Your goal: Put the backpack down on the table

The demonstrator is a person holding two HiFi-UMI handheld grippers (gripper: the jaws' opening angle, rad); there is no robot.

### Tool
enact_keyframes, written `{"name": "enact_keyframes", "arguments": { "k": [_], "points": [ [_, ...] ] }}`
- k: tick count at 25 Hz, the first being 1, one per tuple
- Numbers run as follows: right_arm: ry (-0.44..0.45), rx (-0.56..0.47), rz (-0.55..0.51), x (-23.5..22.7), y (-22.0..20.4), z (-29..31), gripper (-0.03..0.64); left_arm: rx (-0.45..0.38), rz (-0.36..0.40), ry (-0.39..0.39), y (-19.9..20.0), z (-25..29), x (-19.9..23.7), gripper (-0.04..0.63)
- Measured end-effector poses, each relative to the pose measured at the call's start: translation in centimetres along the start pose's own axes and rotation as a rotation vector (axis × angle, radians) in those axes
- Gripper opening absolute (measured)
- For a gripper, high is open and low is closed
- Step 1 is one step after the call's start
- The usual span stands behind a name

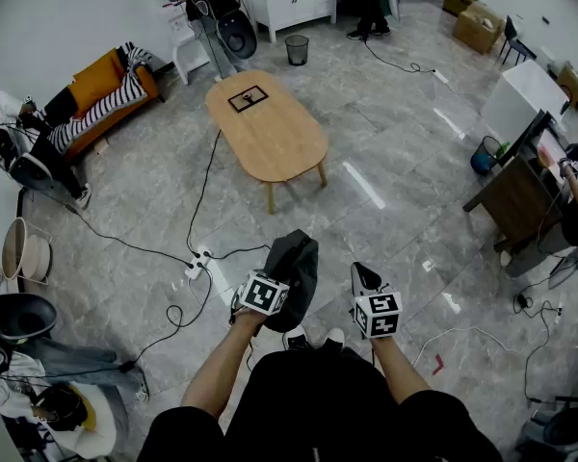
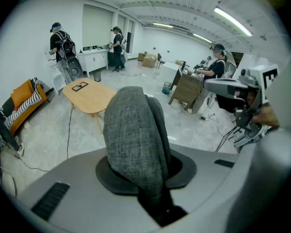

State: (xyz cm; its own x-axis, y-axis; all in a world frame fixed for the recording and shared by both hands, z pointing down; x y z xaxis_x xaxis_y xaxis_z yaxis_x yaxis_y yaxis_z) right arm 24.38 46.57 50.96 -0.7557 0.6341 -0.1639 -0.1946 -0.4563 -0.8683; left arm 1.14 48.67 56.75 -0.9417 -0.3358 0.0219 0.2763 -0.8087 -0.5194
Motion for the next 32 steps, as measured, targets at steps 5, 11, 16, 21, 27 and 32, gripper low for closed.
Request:
{"name": "enact_keyframes", "arguments": {
  "k": [5,11,16,21,27,32],
  "points": [
    [-0.013,-0.007,0.005,0.2,0.3,0.6,0.009,0.006,0.024,-0.003,0.1,0.2,0.9,0.092],
    [-0.031,-0.046,0.033,0.3,0.7,1.4,0.011,0.012,0.032,-0.019,0.0,0.5,1.8,0.092],
    [-0.065,-0.08,0.04,0.5,1.2,1.9,0.011,0.012,0.038,-0.032,-0.2,0.7,2.5,0.092],
    [-0.068,-0.087,0.048,1.2,1.5,2.2,0.011,0.003,0.087,-0.047,0.1,0.6,2.7,0.092],
    [-0.044,-0.078,0.07,3.4,1.5,3.2,0.011,-0.012,0.13,-0.054,0.4,0.2,3.9,0.092],
    [-0.04,-0.064,0.069,4.1,1.3,3.3,0.011,0.002,0.14,-0.069,0.2,0.6,4.2,0.092]
  ]
}}
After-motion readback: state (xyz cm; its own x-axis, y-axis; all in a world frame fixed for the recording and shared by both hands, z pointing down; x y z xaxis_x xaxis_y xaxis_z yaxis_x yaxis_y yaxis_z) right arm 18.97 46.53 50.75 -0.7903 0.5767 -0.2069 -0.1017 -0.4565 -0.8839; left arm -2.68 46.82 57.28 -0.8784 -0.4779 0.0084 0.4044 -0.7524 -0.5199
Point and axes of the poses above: the fingertips, and each gripper's own axes: z forward along the fingers, x to its left, y out of its top, the point moved 7 cm from there along -z, backward along the fingers, and after that the axes turned 9 degrees about y, right-handed, at the moved point
